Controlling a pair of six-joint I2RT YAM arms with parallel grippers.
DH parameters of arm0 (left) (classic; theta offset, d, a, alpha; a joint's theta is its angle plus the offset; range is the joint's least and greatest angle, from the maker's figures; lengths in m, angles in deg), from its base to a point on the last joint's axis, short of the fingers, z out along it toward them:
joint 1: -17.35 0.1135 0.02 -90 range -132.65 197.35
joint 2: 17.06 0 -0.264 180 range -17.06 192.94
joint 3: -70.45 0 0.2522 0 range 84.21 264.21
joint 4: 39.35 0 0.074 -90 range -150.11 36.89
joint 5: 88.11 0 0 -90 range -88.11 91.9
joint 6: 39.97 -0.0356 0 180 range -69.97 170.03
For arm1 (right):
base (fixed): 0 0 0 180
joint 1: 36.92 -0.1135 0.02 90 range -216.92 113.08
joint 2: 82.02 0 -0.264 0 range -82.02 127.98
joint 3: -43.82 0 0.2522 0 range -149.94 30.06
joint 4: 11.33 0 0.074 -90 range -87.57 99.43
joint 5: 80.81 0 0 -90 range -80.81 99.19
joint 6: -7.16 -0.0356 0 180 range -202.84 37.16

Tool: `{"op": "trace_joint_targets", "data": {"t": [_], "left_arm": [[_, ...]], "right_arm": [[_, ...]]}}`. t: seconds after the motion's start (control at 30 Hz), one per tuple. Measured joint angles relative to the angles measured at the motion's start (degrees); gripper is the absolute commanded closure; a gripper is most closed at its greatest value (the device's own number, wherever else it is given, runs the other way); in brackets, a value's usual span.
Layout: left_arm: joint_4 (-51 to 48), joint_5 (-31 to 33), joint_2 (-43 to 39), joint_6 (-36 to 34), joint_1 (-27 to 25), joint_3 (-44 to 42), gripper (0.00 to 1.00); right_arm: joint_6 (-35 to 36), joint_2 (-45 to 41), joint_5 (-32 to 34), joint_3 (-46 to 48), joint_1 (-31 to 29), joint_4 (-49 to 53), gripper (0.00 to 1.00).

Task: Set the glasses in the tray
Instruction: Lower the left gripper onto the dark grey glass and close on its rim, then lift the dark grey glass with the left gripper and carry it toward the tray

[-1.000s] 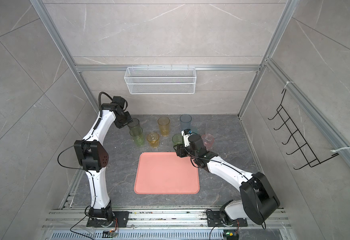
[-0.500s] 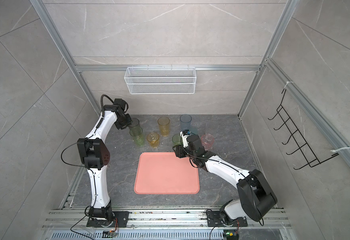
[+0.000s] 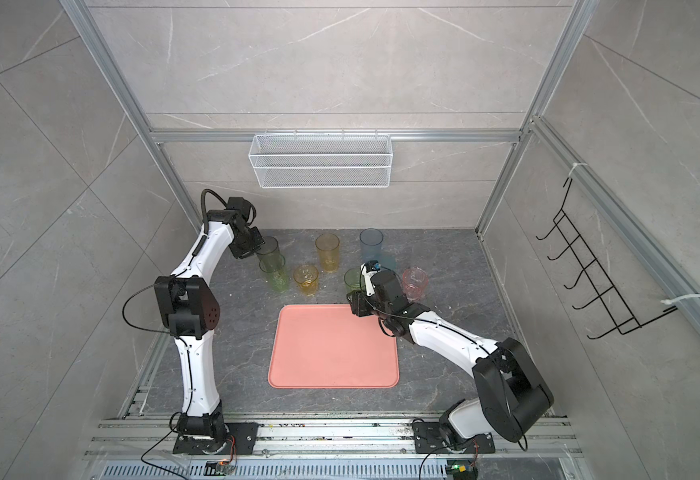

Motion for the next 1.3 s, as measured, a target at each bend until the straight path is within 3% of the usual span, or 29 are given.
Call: {"op": "trace_joint_targets", "data": {"t": [0.83,1.3], "left_arm": [[-1.1,4.5,-0.3,-2.9,2.0,-0.2,1.00],[-9.1,12.1,-12.7,-5.4,2.9,-7.9,1.00]], "right_arm": [[1.3,0.0,1.9,-1.4,-2.0,1.1,0.41],[1.3,0.1,2.2,-2.0,-2.2,1.9,0.41]]}}
